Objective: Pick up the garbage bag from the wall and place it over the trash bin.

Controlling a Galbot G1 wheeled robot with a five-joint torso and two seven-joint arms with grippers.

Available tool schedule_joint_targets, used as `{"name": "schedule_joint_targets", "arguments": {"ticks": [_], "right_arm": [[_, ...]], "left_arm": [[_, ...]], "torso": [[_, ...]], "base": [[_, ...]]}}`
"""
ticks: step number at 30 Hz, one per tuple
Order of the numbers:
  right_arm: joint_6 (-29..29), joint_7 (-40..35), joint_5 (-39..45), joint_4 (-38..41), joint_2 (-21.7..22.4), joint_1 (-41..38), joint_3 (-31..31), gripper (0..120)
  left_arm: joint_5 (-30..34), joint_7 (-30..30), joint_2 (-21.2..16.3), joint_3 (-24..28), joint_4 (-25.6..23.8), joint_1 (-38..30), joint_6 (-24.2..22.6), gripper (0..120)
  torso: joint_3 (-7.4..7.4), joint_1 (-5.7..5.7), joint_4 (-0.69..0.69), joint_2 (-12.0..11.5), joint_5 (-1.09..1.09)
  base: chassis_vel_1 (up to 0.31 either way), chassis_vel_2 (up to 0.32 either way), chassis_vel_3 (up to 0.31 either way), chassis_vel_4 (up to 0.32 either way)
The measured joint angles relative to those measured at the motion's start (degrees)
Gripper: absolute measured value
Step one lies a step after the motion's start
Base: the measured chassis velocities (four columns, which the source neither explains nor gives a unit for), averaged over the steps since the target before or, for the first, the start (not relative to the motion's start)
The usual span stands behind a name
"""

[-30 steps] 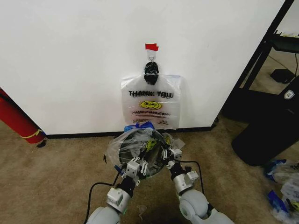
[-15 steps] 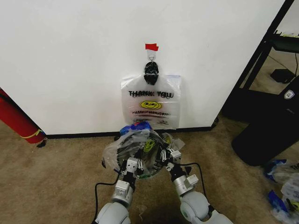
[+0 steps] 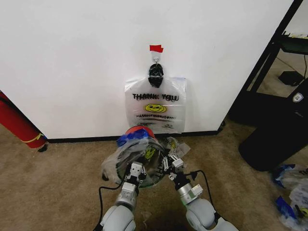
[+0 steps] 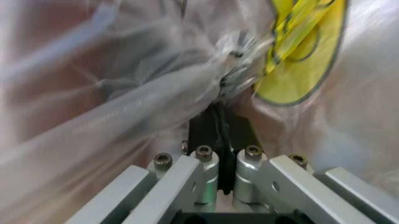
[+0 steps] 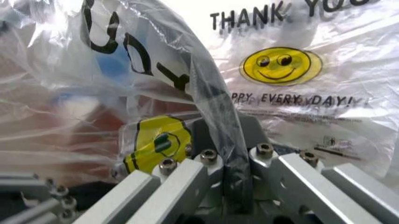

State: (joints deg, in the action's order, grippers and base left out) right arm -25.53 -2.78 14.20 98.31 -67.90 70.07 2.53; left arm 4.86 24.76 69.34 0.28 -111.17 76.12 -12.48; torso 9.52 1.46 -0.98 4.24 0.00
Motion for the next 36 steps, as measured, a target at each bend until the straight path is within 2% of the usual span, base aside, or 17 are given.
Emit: {"name": "schedule_joint_targets", "arguments": {"ticks": [13,25,36], "right_arm": [[-0.37,0.55,-0.03,-0.29,-0.3,0.2,1.08,0],[-1.04,1.65,-0.19,-0.92,-0.31,0.5,1.96,0],[-1.89,3.76,0.35,-0.94,-0.39,1.14,2.43,0]], "left_arm": [[-0.23,4.21,2.51,1.37,4.94,-5.06,-4.75,0],[2.53,6.21,2.85,1.96,8.02,-9.11,-6.37,0],[3.14,6.73,3.6,2.2,11.35,-13.09,-6.0,0]], "torso": [[0.0,0.0,0.0,0.0,0.0],[0.0,0.0,0.0,0.0,0.0],[0.0,0.0,0.0,0.0,0.0]], "base": [[0.0,0.0,0.0,0.0],[0.0,0.0,0.0,0.0],[0.0,0.0,0.0,0.0]]}}
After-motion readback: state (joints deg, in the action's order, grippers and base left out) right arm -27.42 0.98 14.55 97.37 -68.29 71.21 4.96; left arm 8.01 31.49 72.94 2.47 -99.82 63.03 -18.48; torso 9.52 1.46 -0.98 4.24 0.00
